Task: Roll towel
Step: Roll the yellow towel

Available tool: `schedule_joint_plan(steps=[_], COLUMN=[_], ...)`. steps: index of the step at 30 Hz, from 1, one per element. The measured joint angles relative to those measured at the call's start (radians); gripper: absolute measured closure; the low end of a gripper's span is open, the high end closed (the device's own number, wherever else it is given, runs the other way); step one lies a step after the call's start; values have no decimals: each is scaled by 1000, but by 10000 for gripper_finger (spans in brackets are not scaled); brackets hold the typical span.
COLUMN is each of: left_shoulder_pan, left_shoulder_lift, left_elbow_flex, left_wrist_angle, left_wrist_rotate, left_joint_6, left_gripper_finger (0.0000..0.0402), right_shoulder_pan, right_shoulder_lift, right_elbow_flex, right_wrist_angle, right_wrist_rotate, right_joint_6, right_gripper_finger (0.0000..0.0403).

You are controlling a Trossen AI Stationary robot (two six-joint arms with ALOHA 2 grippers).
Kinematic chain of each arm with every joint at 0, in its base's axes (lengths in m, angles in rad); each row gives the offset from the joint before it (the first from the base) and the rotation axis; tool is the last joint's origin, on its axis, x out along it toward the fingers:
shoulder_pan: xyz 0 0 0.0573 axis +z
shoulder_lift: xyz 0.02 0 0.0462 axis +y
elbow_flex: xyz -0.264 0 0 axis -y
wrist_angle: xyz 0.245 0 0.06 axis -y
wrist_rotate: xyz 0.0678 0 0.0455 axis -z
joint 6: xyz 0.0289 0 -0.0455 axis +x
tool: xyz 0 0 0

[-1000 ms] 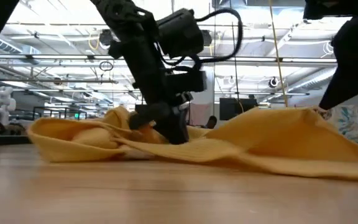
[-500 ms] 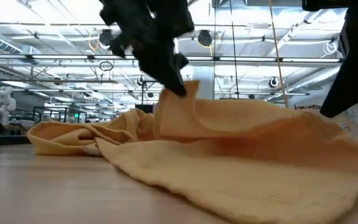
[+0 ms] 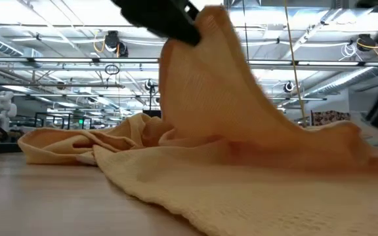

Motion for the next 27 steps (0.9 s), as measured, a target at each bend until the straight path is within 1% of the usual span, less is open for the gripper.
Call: schedule_joint_plan(steps=[4, 6, 8, 11, 13, 15, 17, 20, 24, 27], left_shoulder_pan=[6, 14, 21, 26, 25, 25, 25, 25, 24, 24], left_shoulder_lift=[-2, -2, -2, -2, -2, -2, -2, -2, -2, -2], left_elbow_flex=[1, 1, 1, 1, 1, 1, 1, 1, 1, 1], left_wrist_angle=[41, 54, 58, 65, 92, 109, 110, 110, 103, 103], left_wrist_rotate=[-29, -31, -33, -35, -35, -35, -34, -35, -34, -34], left_joint_6=[-22, -33, -53, -78, -79, -79, -79, -80, -80, -79], left_gripper_finger=[395, 395, 395, 395, 395, 395, 395, 395, 395, 395], right_shoulder_pan=[114, 151, 168, 161, 133, 102, 74, 47, 48, 61], right_shoulder_lift=[0, 0, 0, 10, 34, 61, 87, 116, 121, 120], right_elbow_flex=[-44, -59, -66, -70, -70, -69, -70, -70, -70, -50], right_wrist_angle=[42, 80, 143, 307, 414, 453, 443, 432, 382, 258], right_wrist_rotate=[128, 167, 176, 208, 235, 245, 248, 206, 183, 164], right_joint_6=[174, 240, 249, 139, 33, -17, 1, 20, 42, 113], right_gripper_finger=[278, 251, 228, 204, 199, 199, 203, 210, 221, 229])
